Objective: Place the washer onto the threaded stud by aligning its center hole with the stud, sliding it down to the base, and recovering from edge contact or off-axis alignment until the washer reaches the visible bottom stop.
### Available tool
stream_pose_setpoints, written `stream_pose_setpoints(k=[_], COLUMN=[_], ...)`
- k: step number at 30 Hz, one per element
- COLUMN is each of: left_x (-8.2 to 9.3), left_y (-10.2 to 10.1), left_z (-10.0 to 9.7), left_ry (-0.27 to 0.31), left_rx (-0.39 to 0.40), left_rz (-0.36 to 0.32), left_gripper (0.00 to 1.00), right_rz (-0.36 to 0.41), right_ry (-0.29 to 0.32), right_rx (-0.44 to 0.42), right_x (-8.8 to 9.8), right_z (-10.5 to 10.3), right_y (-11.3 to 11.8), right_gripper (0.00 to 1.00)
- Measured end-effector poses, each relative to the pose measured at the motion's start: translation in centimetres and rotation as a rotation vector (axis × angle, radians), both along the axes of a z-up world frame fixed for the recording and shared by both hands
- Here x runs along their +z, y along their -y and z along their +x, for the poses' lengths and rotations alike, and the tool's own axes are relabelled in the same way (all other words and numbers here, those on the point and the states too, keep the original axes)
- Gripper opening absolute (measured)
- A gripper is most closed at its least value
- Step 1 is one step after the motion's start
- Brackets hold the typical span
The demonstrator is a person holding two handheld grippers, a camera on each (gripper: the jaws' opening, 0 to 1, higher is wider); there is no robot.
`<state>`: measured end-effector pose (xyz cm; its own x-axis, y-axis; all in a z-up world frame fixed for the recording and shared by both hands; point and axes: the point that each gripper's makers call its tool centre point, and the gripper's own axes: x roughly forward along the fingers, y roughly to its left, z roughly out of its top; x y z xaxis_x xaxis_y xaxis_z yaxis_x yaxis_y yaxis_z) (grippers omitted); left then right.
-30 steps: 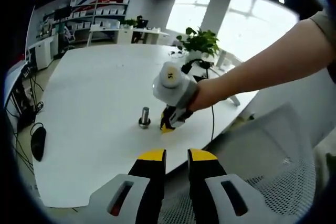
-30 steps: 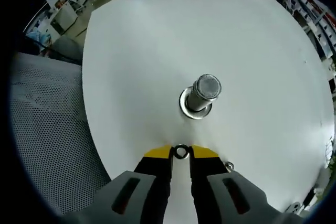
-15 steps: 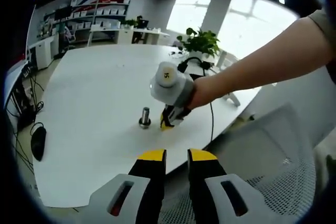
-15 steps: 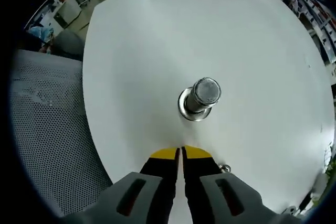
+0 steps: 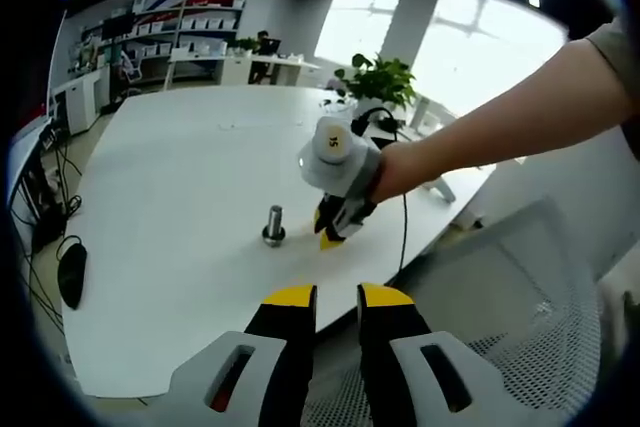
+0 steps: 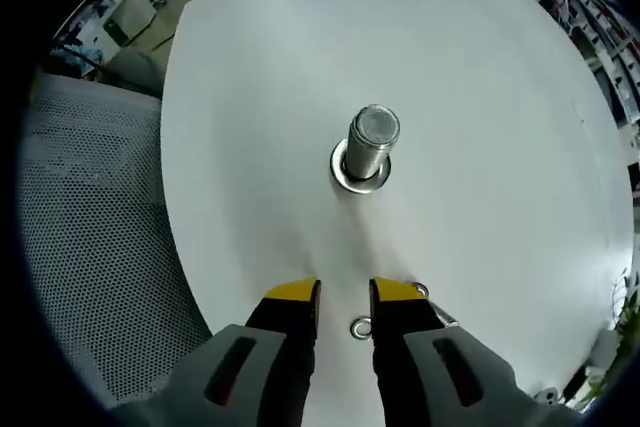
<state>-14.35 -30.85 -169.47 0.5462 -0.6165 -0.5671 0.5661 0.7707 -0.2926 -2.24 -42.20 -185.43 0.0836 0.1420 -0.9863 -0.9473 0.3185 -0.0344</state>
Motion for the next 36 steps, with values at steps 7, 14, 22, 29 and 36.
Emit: stream_pose_setpoints(k=[7,14,22,29,36], left_x=[0.0,0.1,0.2,0.1,0.2], left_y=[0.1,0.2,0.2,0.2,0.2], left_z=[0.0,-0.1,-0.2,-0.2,-0.1], left_ry=[0.001,0.002,0.003,0.001,0.002], left_rx=[-0.005,-0.014,-0.017,-0.016,-0.014], left_rz=[-0.002,-0.003,-0.005,-0.004,-0.006], left_gripper=[0.14,0.13,0.13,0.13,0.13], right_rz=[-0.006,0.043,0.022,0.023,0.006], right_ry=[0.002,0.013,-0.005,-0.022,-0.024], right_rx=[-0.005,-0.009,-0.033,-0.085,-0.037], right_x=[0.0,1.1,0.4,-0.2,-0.2], right_z=[-0.1,-0.3,-0.5,0.0,-0.3], right_y=[1.6,1.3,2.9,3.4,3.2], right_gripper=[0.24,0.25,0.25,0.22,0.21])
